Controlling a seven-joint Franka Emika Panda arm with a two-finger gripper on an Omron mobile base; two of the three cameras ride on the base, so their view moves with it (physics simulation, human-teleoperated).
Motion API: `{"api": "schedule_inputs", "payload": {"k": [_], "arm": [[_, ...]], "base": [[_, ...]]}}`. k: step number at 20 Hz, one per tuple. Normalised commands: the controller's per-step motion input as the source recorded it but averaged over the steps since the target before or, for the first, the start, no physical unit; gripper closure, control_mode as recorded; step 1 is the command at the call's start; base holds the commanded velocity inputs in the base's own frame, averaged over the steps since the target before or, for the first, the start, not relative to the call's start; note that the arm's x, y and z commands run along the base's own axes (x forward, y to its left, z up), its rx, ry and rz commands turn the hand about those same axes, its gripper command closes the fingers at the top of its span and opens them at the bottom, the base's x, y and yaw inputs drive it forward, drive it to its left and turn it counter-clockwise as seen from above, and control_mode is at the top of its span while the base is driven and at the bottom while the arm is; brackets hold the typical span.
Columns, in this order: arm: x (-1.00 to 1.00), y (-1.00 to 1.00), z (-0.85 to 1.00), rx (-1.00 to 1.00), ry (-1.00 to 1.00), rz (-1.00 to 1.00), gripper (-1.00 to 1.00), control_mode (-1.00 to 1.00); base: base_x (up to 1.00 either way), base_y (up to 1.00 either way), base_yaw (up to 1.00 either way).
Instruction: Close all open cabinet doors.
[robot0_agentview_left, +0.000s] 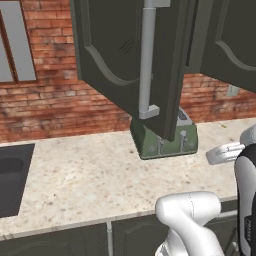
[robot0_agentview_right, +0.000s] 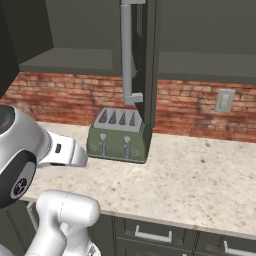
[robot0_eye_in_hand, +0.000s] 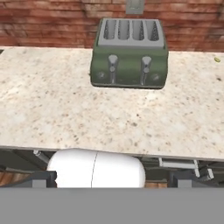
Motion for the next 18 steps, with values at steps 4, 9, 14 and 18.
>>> {"api": "schedule_inputs", "payload": {"k": [4,9,14,18], "arm": [[0.00,-0.14,0.23,-0.02,-0.01,-0.03,-1.00,-1.00],[0.00,-0.07,0.19,-0.01,-0.01,-0.04,-1.00,-1.00],[0.04,0.00,0.08,-0.03,-0.09,-0.05,-1.00,-1.00],[0.01,0.00,0.04,-0.02,-0.10,-0.02,-1.00,-1.00]], "base": [[0.00,0.00,0.00],[0.00,0.00,0.00],[0.00,0.00,0.00],[0.00,0.00,0.00]]}}
